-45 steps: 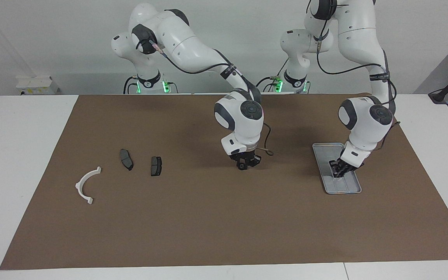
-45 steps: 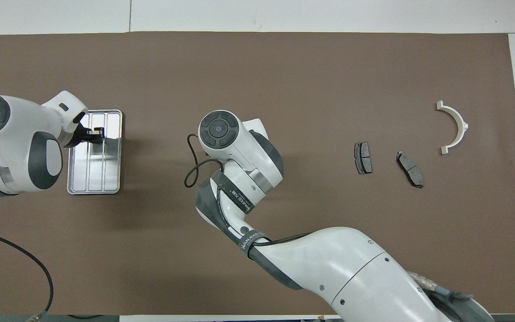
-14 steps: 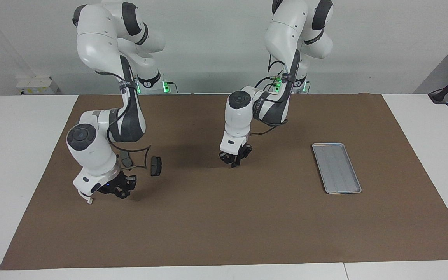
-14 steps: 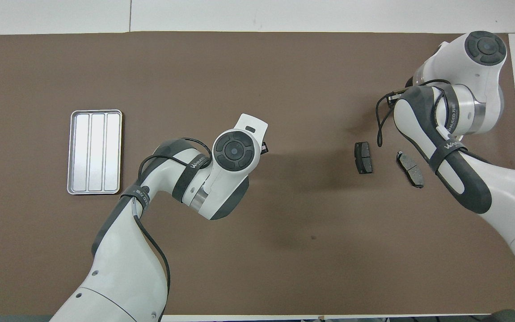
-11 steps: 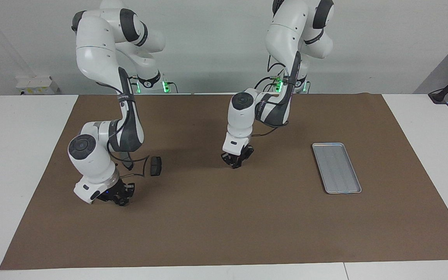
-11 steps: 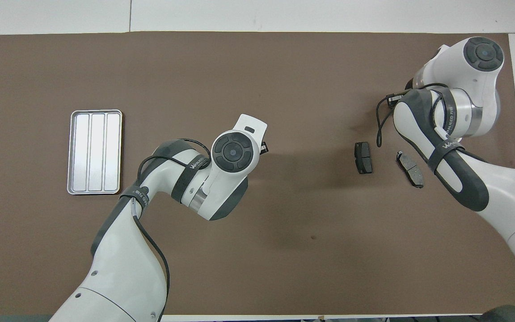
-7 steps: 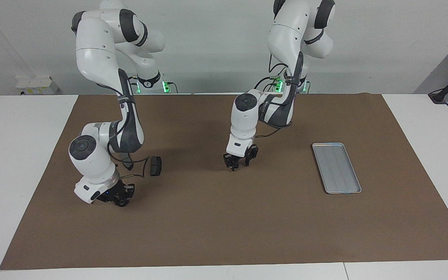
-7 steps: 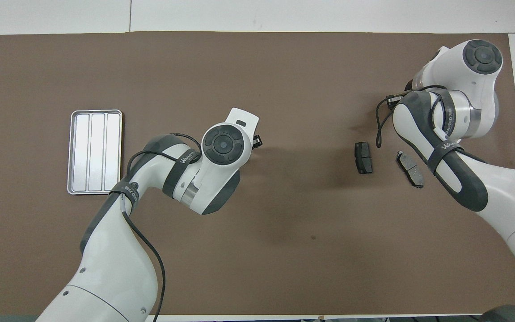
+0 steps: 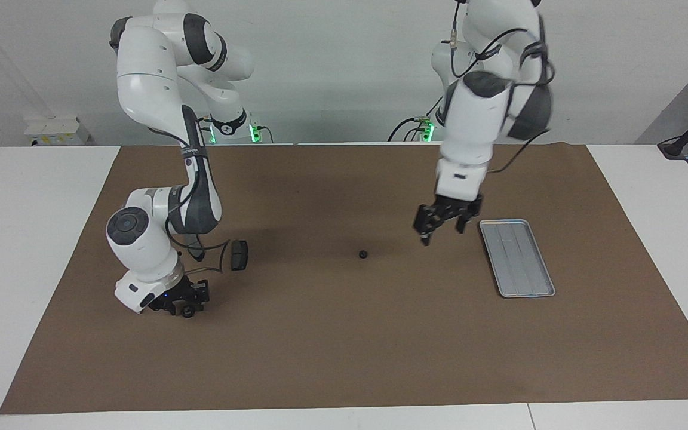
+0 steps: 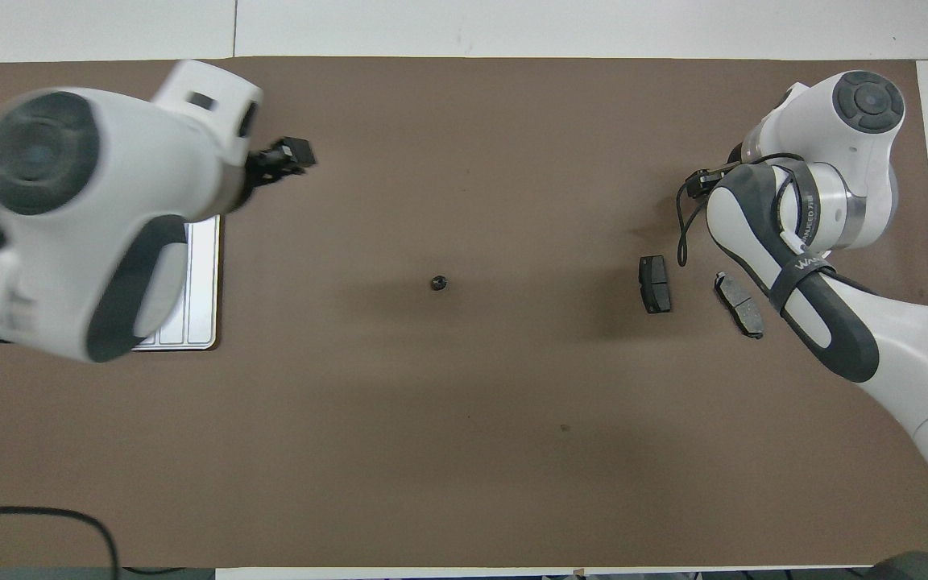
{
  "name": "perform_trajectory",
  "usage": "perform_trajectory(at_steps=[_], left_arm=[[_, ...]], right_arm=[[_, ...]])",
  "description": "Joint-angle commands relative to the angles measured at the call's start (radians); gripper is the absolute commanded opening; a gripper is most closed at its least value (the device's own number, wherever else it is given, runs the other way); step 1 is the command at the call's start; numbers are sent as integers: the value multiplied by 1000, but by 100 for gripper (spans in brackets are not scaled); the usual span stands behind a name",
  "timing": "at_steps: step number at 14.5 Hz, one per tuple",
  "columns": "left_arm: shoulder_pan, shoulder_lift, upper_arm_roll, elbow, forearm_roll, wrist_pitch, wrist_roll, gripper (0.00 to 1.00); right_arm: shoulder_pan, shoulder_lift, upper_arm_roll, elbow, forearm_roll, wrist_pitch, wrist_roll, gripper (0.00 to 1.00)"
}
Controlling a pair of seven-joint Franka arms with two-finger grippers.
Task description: Place bearing gear from tray to pile
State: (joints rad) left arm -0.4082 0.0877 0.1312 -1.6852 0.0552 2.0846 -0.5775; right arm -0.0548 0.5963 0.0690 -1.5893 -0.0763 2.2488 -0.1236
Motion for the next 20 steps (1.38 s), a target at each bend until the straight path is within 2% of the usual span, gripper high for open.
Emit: perform_trajectory(at_steps=[1,2,3,5,6,7,9,11,13,16,20], left_arm=[[201,-57,-8,184,12,-189,357,100],[260,-57,-11,237,3,-231,475,100],[297,-57,-13,246,-8,-233,537,100],[339,-75,-12,257,-67,-230,539,100],[368,-118,-7,250,-142,-230,542,100],[394,-165,-5,210,-174,-242,542,100],[396,-248,-5,60,-173,-238,550,100],[387,-267,-10,32,-172,-296,541,100],[385,-314,-19,-14,-172,-438,544,100],[378,-332,-31,-28,-161,-535,545,100],[378,-324,-76,-18,-138,-497,576,100]], right_arm=[[19,-58,8,-6,-3,-67,-14,100],[47,-82,8,2,-3,-107,-2,100],[71,-105,6,5,-3,-147,40,100],[137,-131,6,40,-3,-234,186,100],[179,-139,6,60,-3,-274,279,100],[223,-142,6,75,-3,-305,391,100],[318,-147,9,81,0,-328,642,100],[398,-164,15,65,13,-327,854,100],[475,-171,17,37,15,-305,1022,100],[579,-155,15,-20,13,-204,1189,100],[659,-78,14,-37,-3,-71,1303,100]])
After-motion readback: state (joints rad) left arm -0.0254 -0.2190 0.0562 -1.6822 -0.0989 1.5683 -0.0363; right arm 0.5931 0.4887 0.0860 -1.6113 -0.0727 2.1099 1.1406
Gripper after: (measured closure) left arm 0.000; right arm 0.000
